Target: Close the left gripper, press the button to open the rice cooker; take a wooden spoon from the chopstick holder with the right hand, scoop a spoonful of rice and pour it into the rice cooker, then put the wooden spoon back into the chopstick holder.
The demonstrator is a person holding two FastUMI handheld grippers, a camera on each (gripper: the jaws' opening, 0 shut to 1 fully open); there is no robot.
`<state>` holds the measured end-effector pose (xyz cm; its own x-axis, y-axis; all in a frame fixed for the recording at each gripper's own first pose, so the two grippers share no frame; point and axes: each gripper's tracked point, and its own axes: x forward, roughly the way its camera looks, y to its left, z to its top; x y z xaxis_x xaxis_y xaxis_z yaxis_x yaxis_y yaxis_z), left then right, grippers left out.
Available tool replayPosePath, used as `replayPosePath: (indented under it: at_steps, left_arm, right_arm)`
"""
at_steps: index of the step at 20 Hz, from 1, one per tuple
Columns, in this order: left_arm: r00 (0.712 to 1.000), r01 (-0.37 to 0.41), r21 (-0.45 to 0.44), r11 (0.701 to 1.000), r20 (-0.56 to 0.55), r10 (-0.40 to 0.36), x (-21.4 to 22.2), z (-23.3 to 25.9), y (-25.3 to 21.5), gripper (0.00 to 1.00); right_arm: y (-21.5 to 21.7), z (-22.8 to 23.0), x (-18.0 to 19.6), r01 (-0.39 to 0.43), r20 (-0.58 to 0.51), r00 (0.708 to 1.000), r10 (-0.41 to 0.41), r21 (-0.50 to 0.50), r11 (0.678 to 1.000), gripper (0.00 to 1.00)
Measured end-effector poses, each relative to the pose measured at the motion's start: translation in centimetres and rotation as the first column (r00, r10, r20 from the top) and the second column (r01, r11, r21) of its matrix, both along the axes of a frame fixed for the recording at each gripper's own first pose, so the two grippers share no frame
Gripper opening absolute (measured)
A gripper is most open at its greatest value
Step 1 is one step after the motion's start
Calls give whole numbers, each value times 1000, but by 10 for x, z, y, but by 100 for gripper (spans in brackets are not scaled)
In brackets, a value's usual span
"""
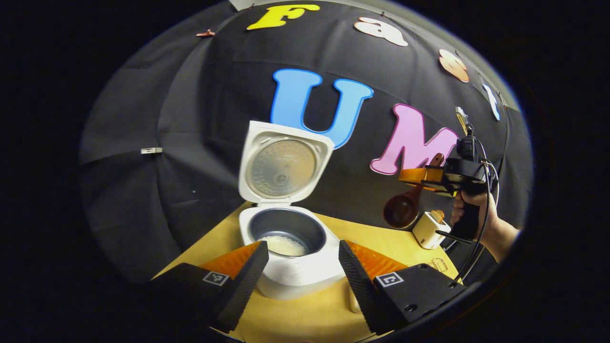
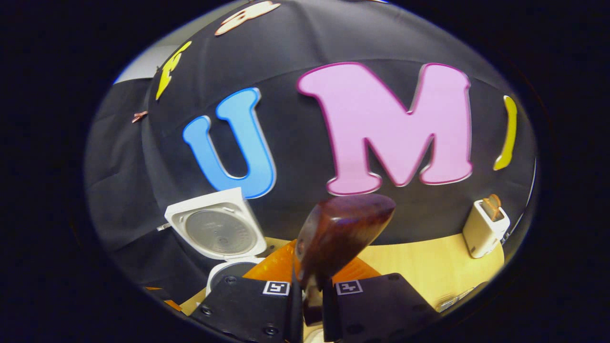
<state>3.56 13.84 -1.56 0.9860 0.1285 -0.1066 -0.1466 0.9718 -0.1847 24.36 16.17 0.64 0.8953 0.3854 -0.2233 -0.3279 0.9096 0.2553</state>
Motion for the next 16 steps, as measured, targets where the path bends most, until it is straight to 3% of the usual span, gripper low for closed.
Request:
replayPosePath:
  at_steps: [2, 6, 9, 16]
  left_arm:
    - [999, 32, 16, 999, -7, -32, 9, 3, -22, 92]
    - [997, 75, 41, 996, -25, -74, 22, 1, -57, 96]
    - [995, 88, 43, 995, -47, -86, 30, -3, -76, 96]
    - [995, 57, 68, 996, -85, -52, 41, 3, -89, 96]
  right_arm:
    - [-41, 0, 3, 56, 6, 998, -56, 1, 998, 20]
    - [-126, -9, 0, 158, 34, 987, -157, -37, 987, 20]
    - [-185, -30, -6, 231, -15, 973, -232, -51, 972, 20]
    - [-304, -122, -27, 420, -159, 892, -424, -61, 905, 20]
